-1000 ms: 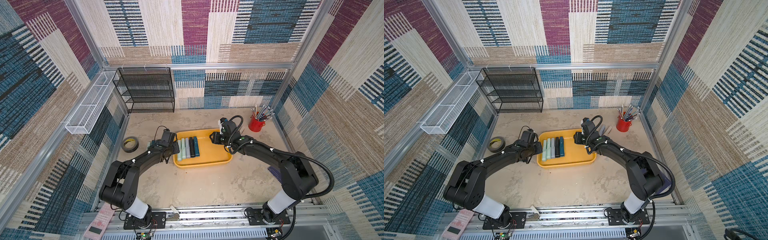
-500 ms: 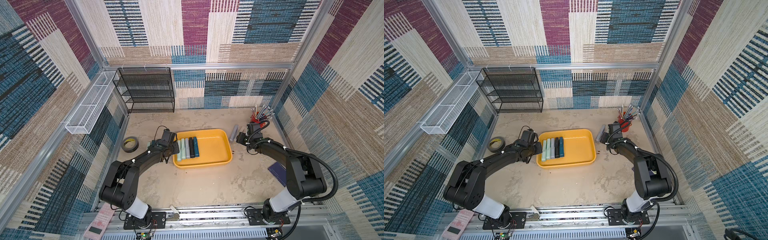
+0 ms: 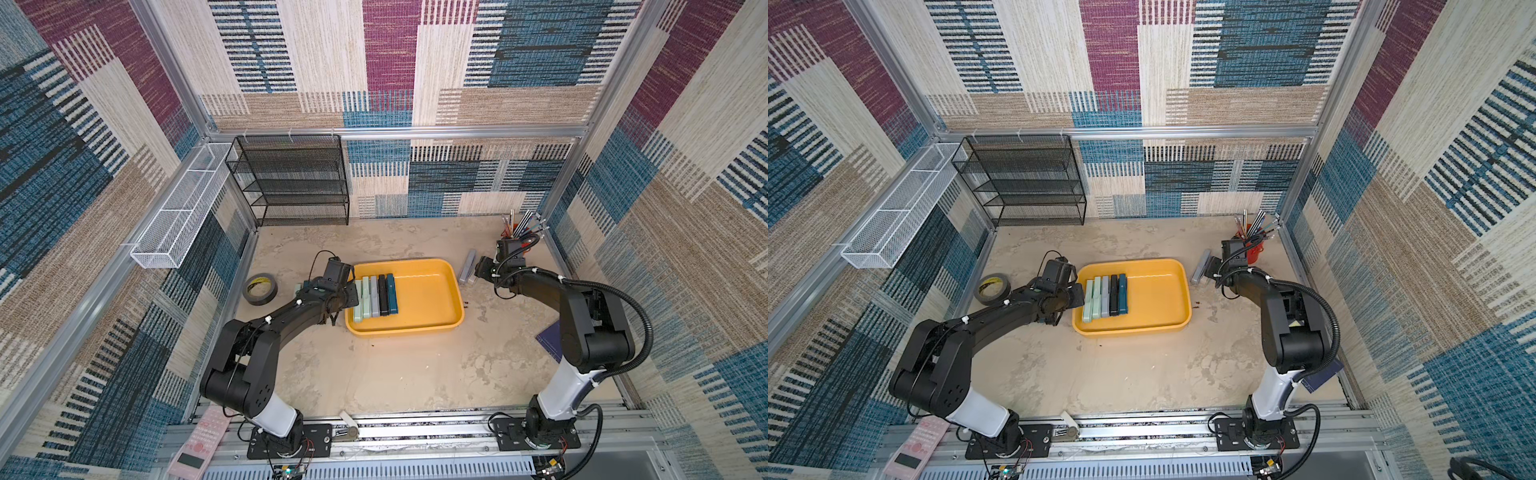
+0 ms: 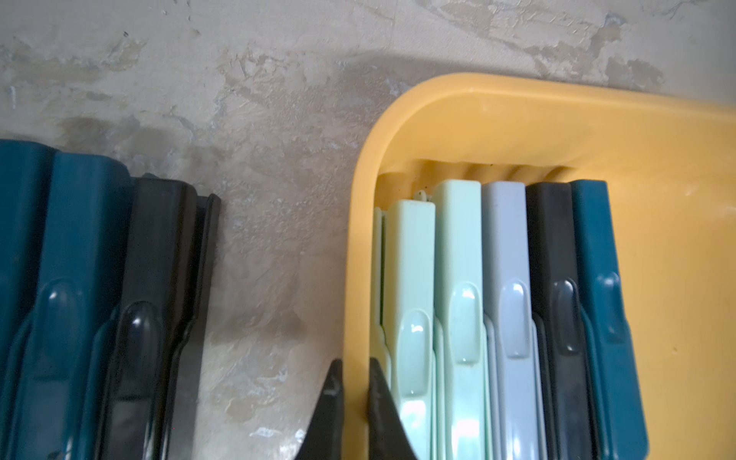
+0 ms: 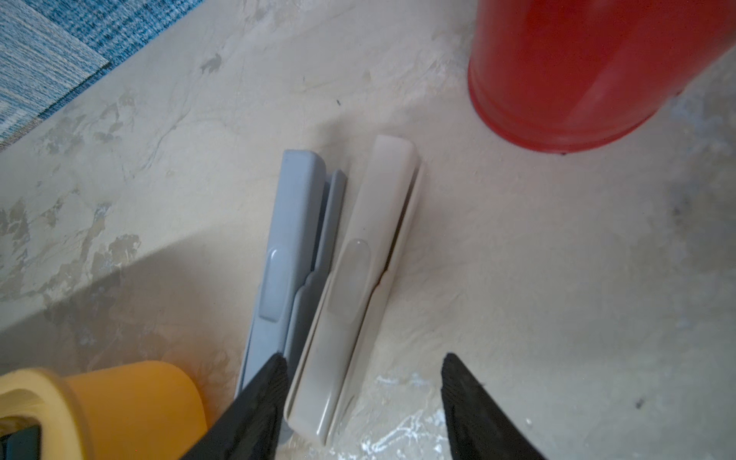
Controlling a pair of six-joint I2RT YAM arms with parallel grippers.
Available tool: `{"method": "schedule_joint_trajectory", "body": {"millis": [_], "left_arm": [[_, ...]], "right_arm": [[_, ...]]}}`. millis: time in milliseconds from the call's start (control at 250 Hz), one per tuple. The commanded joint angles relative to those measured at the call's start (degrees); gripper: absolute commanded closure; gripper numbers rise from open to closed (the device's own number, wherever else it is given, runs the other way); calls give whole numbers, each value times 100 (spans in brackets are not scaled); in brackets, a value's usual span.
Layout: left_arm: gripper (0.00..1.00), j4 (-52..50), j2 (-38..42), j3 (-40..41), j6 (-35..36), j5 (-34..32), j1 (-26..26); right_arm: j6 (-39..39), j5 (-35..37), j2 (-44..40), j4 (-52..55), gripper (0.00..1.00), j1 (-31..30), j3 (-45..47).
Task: Put the pruning pliers into the storage box
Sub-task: Pick up the pruning pliers from the center of the board.
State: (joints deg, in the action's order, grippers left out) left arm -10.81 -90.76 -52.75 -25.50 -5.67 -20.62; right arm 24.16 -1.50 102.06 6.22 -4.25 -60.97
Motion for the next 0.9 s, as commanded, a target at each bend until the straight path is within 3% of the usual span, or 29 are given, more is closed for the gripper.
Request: {"method": "schedule_joint_trajectory", "body": {"millis": [0,896], "left_arm": [[91,-18,-47,-43,124,13,6],[91,-89,23,72,159,-105,16]], "right_arm": [[86,-181,139,-253,37,14,-153],[561,-307,920,-145,45,89,-670]]}}
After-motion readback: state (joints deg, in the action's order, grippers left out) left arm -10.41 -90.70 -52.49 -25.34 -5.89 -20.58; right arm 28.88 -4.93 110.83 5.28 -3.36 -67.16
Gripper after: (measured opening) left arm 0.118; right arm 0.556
